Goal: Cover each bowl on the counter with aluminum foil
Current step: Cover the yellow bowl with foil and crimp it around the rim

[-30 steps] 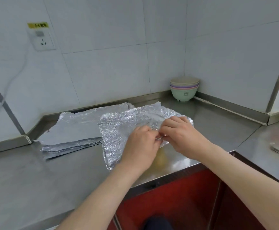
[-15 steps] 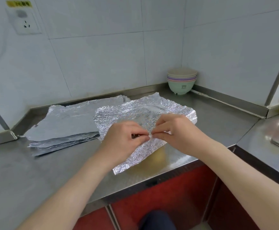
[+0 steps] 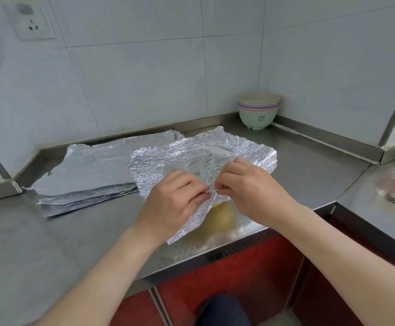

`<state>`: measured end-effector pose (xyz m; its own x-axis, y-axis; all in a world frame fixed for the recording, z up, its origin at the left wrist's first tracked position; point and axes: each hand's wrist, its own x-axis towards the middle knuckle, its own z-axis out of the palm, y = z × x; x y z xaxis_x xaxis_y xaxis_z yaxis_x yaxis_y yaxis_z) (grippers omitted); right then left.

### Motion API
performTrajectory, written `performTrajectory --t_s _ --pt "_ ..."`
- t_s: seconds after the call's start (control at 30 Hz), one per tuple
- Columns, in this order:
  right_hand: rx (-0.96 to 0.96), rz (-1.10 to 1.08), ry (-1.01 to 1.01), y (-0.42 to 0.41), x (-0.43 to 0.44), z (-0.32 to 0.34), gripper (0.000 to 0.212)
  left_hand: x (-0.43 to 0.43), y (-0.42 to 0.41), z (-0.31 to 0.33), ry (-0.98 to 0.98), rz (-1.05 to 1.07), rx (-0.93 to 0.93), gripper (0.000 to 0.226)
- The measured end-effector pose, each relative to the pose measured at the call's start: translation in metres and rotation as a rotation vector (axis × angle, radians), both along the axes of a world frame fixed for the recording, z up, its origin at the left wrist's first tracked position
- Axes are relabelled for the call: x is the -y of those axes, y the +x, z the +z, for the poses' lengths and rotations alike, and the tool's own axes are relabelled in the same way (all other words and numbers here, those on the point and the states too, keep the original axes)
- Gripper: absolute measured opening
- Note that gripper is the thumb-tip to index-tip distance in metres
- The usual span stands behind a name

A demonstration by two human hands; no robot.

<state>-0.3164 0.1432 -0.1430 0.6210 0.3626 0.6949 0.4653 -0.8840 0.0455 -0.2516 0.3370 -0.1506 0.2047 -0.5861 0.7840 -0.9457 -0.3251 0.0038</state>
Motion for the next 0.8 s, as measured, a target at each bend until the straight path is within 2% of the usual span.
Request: performTrajectory --t_s 0.1,0.17,0.23,0.3,0.37,0.43,0.5,0.57,0.67,0.8 --pt "-0.006 -0.005 -0.016 0.001 0.000 0.000 0.005 -0.002 0.003 -0.004 0.012 0.005 0.076 0.018" --pt "-0.013 -0.006 -0.002 0.001 0.002 0.001 0.006 -0.009 0.001 -0.004 -0.004 0.038 0.051 0.024" --pt "-0.031 -0.002 0.013 0.001 0.005 0.002 0.008 -0.021 0.000 -0.002 -0.081 0.179 -0.013 0.032" --pt "-0.032 0.005 0.016 0.000 0.007 0.003 0.008 -0.033 0.002 0.003 -0.226 0.417 -0.130 0.039" --pt "-0.028 0.004 0.015 0.000 0.006 0.003 0.009 -0.041 0.008 0.009 -0.449 0.524 -0.456 0.043" --pt "-0.037 0.005 0.015 0.001 0.005 0.003 0.011 -0.044 0.014 0.014 -0.643 0.425 -0.914 0.043" --pt "-0.050 -0.002 0.012 0.000 0.005 0.003 0.013 -0.044 0.017 0.013 -0.690 0.260 -1.149 0.035" --pt "-0.068 -0.014 0.013 0.000 0.006 0.005 0.016 -0.042 0.018 0.009 -0.709 0.171 -1.188 0.025" --pt "-0.087 -0.021 0.010 -0.001 0.004 0.006 0.017 -0.041 0.019 0.004 -0.831 0.149 -1.187 0.026" --pt "-0.095 -0.017 0.015 -0.003 0.001 0.008 0.014 -0.040 0.024 -0.002 -1.024 0.079 -1.379 0.028"
